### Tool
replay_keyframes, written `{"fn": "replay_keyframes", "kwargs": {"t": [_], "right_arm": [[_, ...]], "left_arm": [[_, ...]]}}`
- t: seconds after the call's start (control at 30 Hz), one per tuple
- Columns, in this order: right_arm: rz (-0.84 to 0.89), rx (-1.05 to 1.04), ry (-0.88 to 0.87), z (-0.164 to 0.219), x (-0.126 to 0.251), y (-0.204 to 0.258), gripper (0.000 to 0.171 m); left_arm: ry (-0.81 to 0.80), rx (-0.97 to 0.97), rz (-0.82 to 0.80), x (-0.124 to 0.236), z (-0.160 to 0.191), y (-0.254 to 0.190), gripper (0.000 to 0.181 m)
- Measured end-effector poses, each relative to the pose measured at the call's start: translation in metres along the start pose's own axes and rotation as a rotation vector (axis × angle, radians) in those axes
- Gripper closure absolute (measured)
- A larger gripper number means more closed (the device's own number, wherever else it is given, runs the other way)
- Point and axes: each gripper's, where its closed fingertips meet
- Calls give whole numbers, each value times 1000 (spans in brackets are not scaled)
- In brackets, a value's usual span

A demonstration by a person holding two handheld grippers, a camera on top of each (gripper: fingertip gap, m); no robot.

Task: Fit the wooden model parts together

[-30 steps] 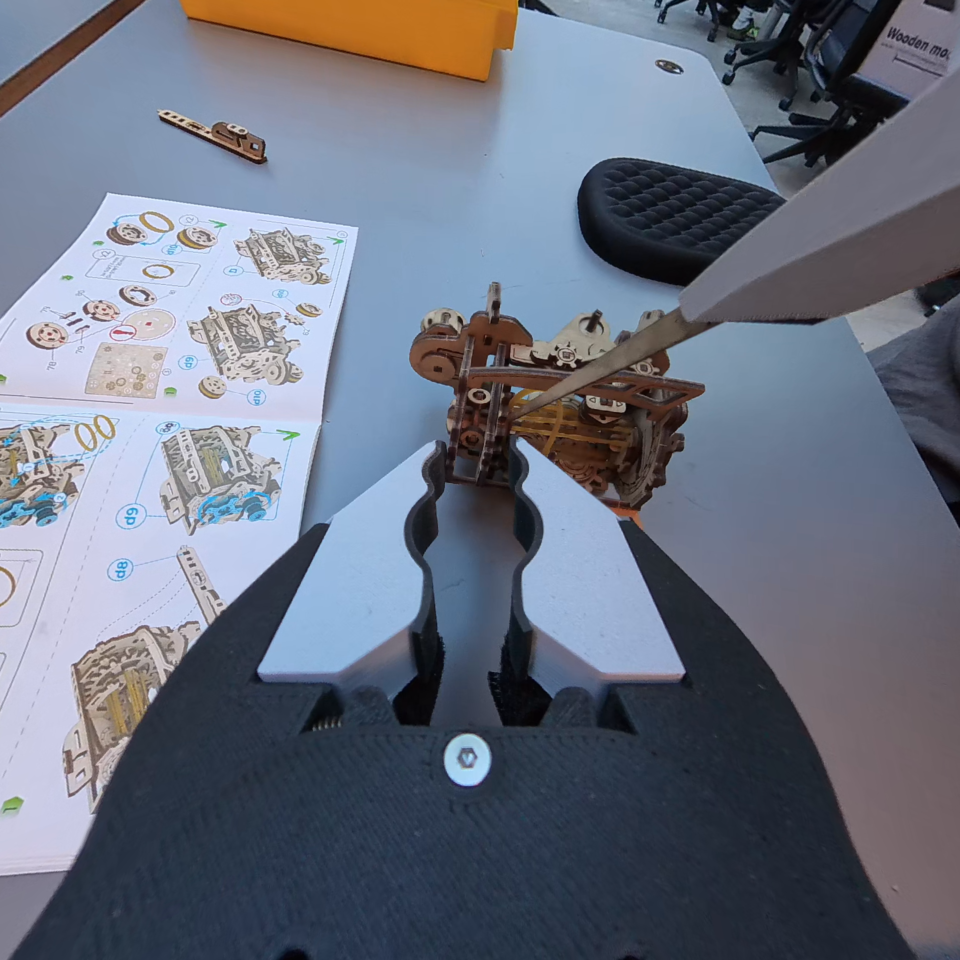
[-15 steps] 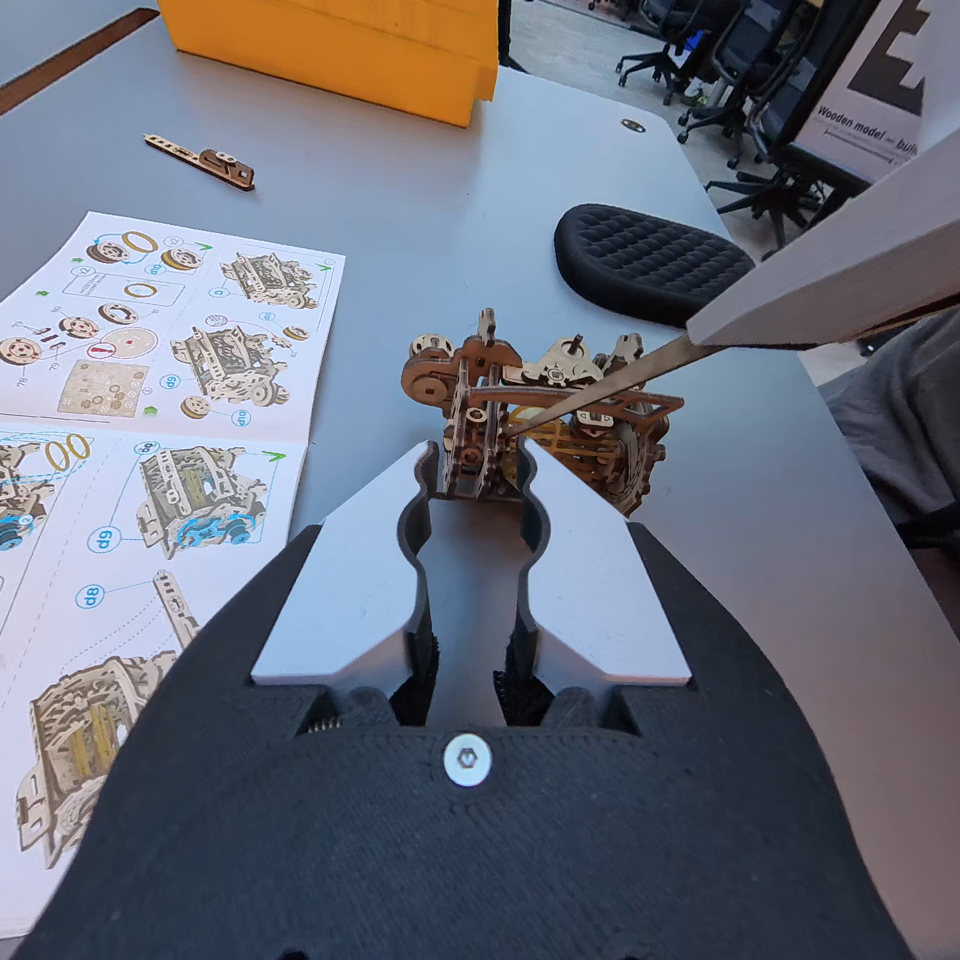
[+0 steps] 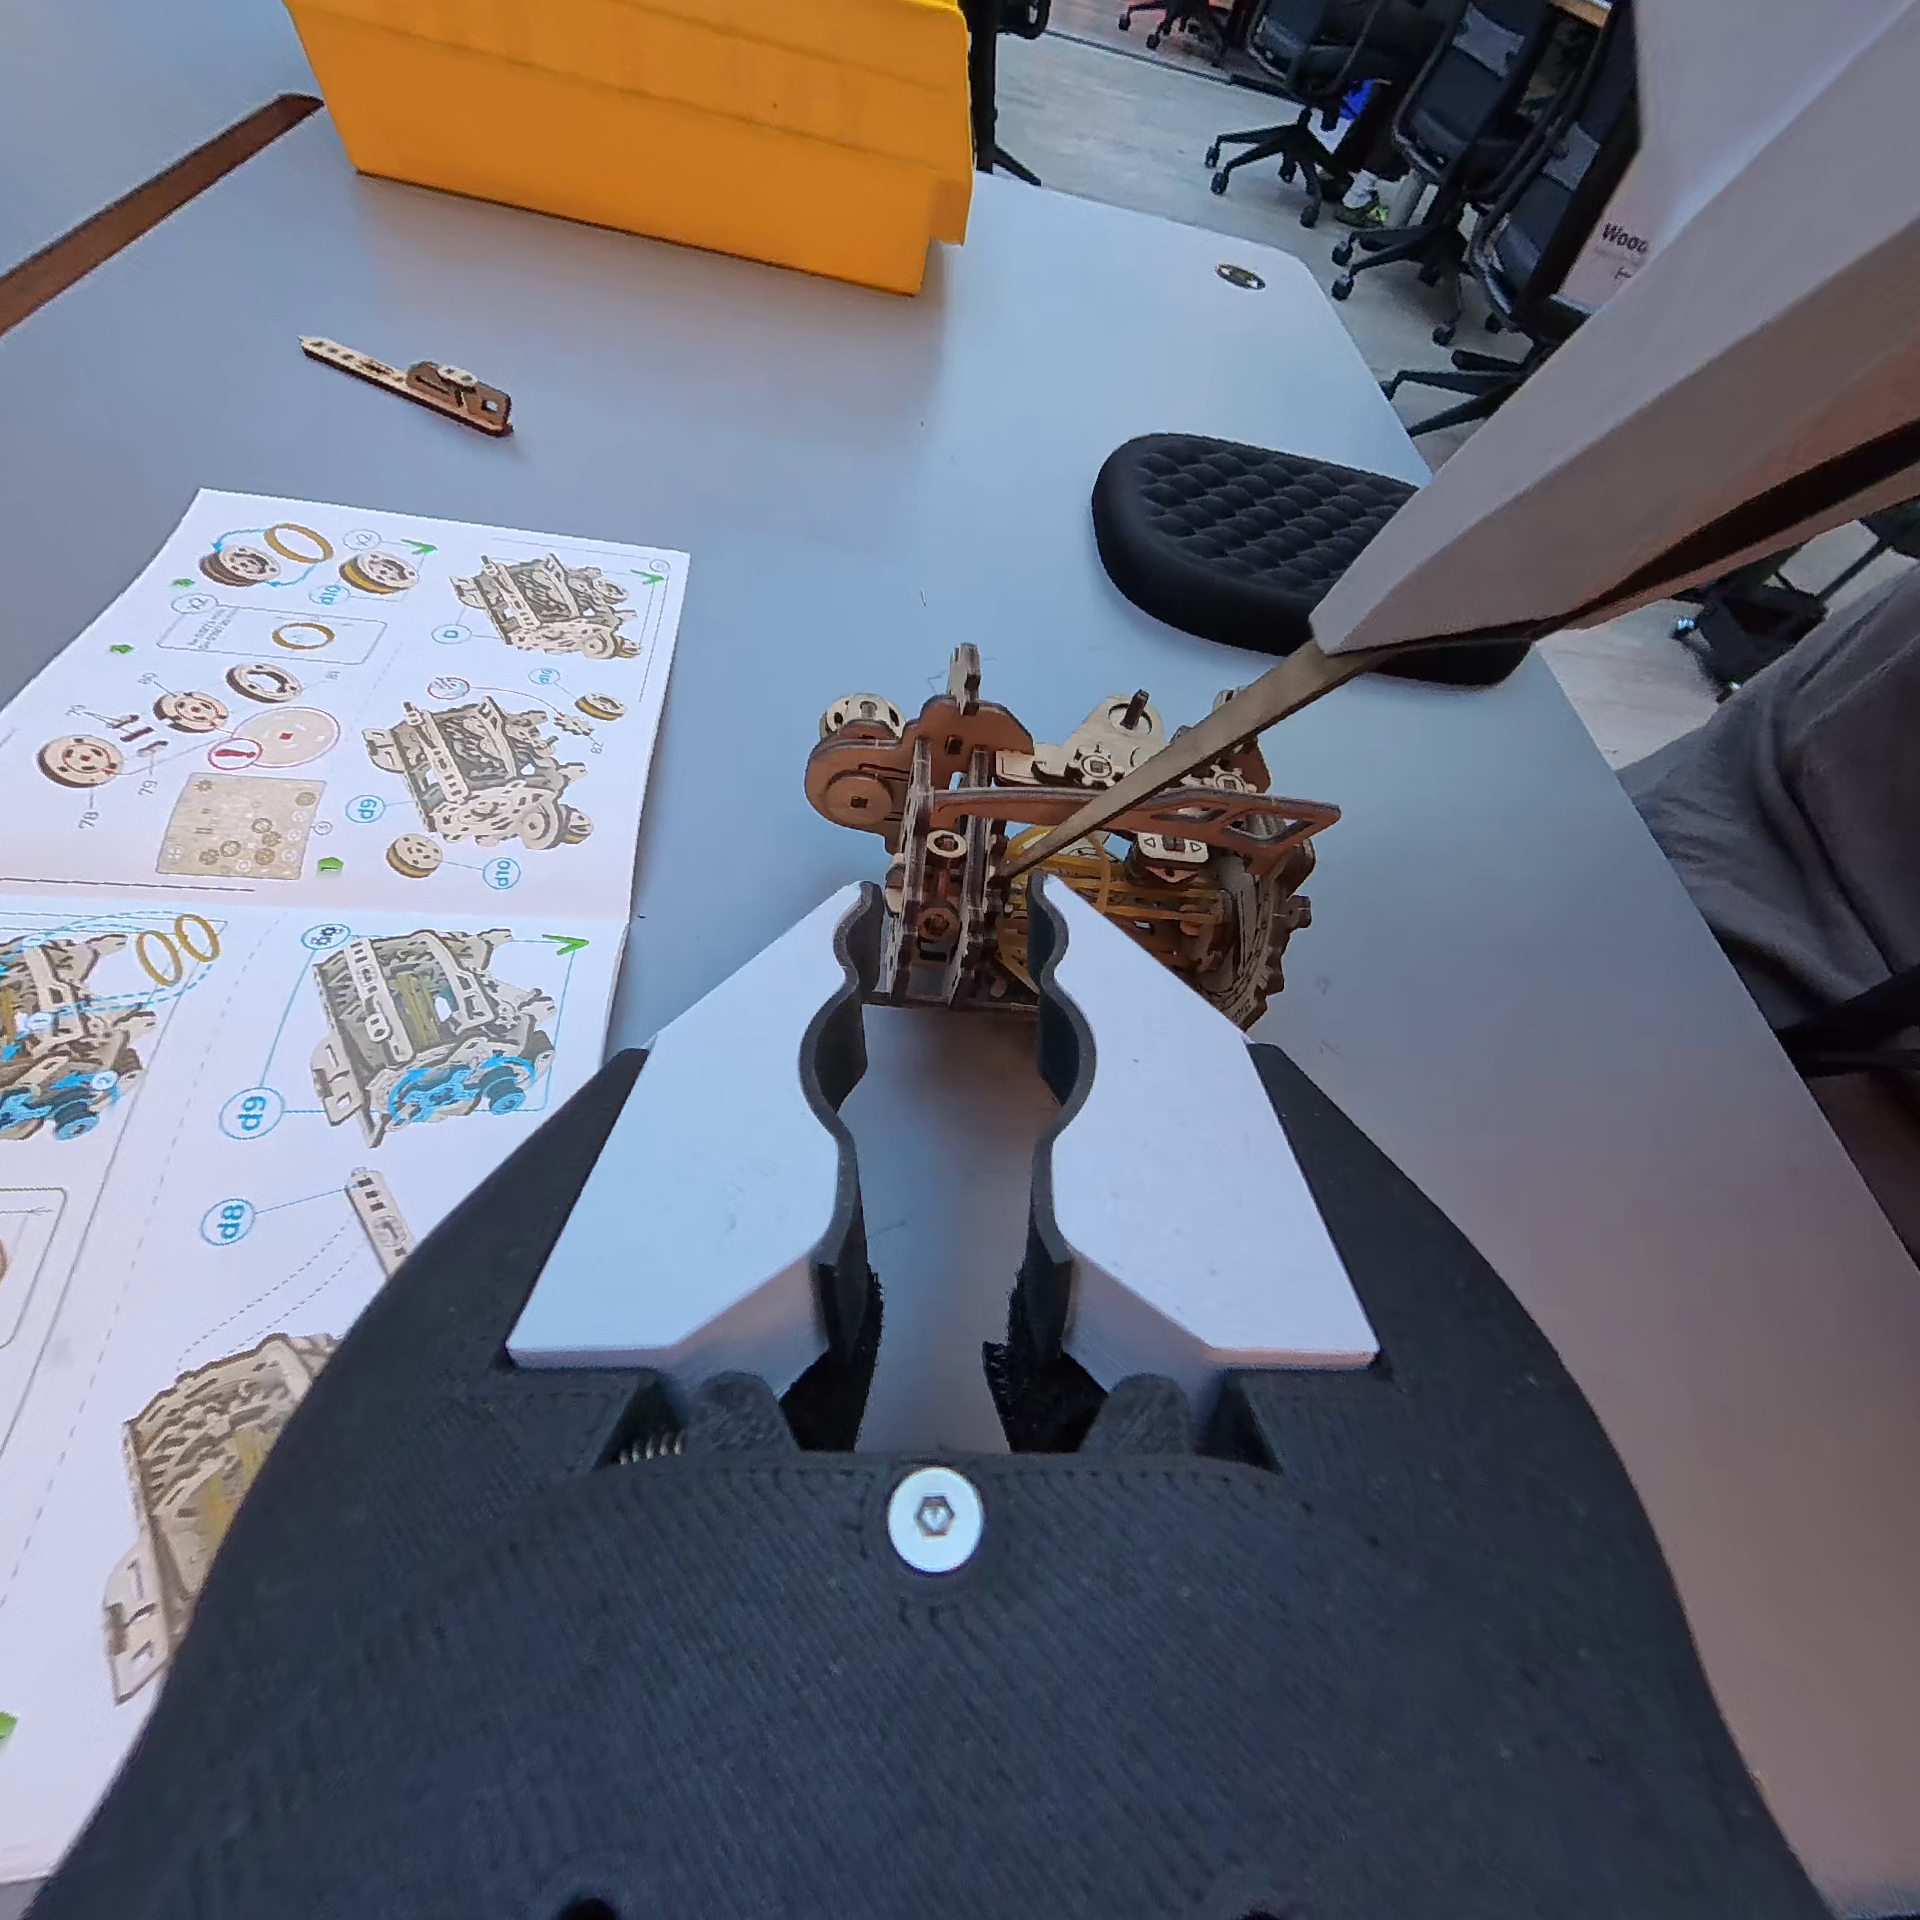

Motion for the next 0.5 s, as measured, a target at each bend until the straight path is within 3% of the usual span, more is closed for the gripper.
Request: {"fn": "replay_keyframes", "kwargs": {"t": [0.5], "right_arm": [[14,-74,-124,4,17,-6,169]], "left_arm": [[-35,46,28,6,-4,7,144]]}}
Point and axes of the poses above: each gripper's, where its closed fingertips meet, x back along the fingers, z out of its underside, y = z × x across the jaws, and after that the axes turned 2 degrees about -x, right-handed
